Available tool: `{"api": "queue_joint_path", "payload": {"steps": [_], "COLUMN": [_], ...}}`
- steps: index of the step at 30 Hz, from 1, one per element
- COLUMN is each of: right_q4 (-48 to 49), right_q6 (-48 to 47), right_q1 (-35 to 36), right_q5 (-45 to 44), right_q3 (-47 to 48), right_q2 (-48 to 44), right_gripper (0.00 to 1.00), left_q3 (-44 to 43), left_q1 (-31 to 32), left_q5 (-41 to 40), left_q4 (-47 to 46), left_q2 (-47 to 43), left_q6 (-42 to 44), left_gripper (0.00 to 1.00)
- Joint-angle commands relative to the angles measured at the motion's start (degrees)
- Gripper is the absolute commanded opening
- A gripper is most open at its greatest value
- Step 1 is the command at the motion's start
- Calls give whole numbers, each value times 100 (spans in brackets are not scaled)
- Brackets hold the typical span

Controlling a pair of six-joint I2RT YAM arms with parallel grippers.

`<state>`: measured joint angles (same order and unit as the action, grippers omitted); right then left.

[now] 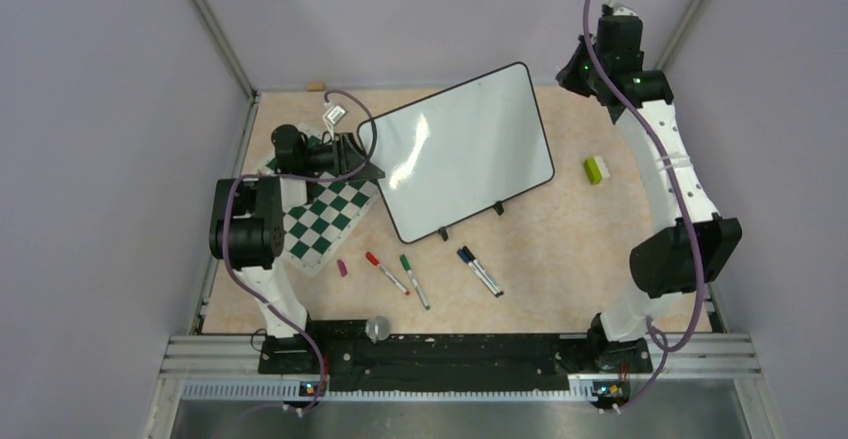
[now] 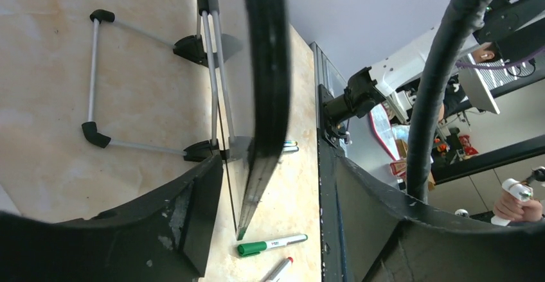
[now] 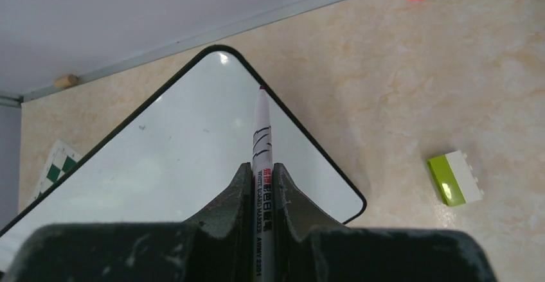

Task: Write a sentence on the whiteboard
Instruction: Move the whiteboard to the center of the board.

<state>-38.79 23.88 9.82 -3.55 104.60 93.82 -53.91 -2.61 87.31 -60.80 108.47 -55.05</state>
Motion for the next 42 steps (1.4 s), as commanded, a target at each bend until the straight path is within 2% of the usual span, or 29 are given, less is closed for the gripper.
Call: {"api": "queue_joint_path", "payload": {"steps": [1, 9, 11, 15, 23, 30, 36, 42], "right_q4": [301, -238, -653, -1203, -1070, -966, -758, -565], "right_q6": [243, 530, 540, 661, 809, 689, 640, 653], "right_q1": [-329, -927, -960, -956, -957, -956, -956, -956], "right_q5": [-74, 991, 1326, 1959, 2958, 3735, 3823, 3545], "right_q3": [488, 1607, 2213, 3189, 2645, 1793, 869, 200], "right_q2": [423, 2074, 2661, 3549, 3831, 3541, 2879, 2383], "right_gripper": [0, 0, 0, 0, 0, 0, 0, 0], "left_q3": [-175, 146, 283, 273, -308, -811, -1273, -1346], "left_q1": [-27, -20, -27, -13, -15, -17, -18, 11], "left_q5": [211, -111, -281, -474, -299, -35, 80, 130], "left_q4": [-3, -62, -91, -270, -363, -255, -49, 158], "left_q2": [-171, -258, -313, -238, 178, 523, 732, 662], "left_q6": [189, 387, 511, 551, 330, 246, 204, 269], "left_gripper": [71, 72, 68, 52, 31, 1, 0, 2]}}
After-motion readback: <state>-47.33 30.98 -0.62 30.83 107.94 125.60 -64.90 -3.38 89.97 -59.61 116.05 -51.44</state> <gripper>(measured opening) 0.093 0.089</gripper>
